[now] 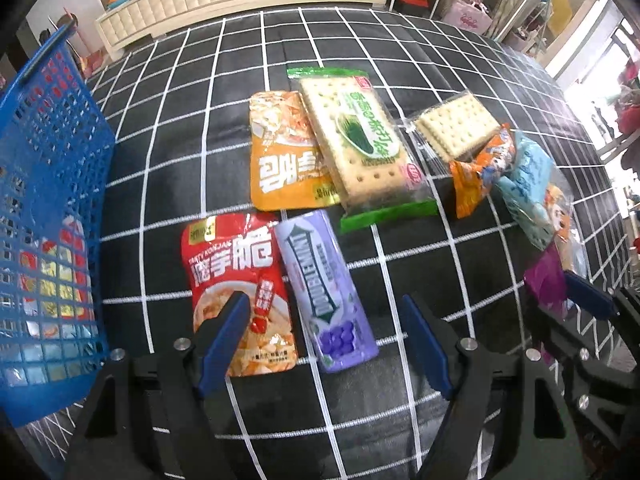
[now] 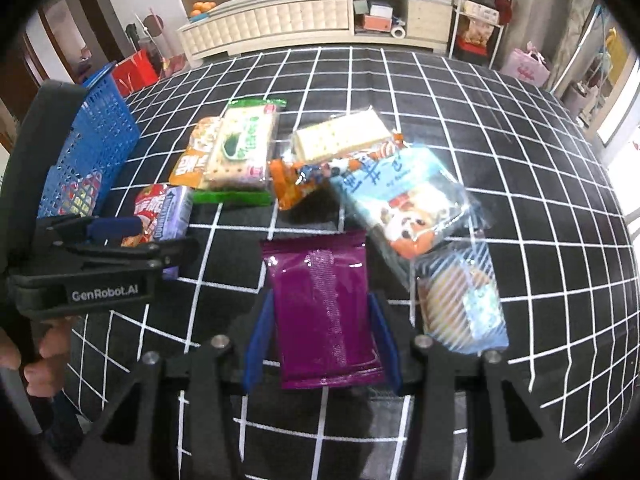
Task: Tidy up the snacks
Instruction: 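Grasp the purple Doublemint pack with the left tool while the right tool grasps the purple wrapper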
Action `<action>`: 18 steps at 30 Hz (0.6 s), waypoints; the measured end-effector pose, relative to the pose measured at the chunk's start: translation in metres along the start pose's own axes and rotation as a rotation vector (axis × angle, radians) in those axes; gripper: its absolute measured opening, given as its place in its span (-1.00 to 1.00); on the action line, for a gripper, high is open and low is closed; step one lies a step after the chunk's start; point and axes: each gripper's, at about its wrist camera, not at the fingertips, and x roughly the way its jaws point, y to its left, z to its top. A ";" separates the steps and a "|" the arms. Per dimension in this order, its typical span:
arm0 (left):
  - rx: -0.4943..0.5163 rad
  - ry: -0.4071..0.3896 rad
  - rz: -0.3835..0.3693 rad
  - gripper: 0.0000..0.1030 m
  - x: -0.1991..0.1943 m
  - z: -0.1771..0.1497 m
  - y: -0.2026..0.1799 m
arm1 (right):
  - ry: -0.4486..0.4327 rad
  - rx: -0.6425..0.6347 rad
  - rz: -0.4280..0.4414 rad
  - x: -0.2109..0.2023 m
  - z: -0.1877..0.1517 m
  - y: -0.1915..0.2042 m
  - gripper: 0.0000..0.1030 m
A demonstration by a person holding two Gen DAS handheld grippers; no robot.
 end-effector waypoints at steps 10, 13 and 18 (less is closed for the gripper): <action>-0.002 0.010 0.009 -0.35 0.016 0.013 -0.028 | 0.009 0.033 -0.004 0.003 -0.004 -0.009 0.02; 0.001 0.010 0.015 -0.39 0.016 0.011 -0.026 | 0.006 0.037 -0.006 -0.002 -0.005 -0.010 0.02; -0.064 -0.008 -0.016 -0.43 0.004 -0.002 -0.013 | -0.010 0.040 -0.007 -0.018 -0.006 -0.008 0.02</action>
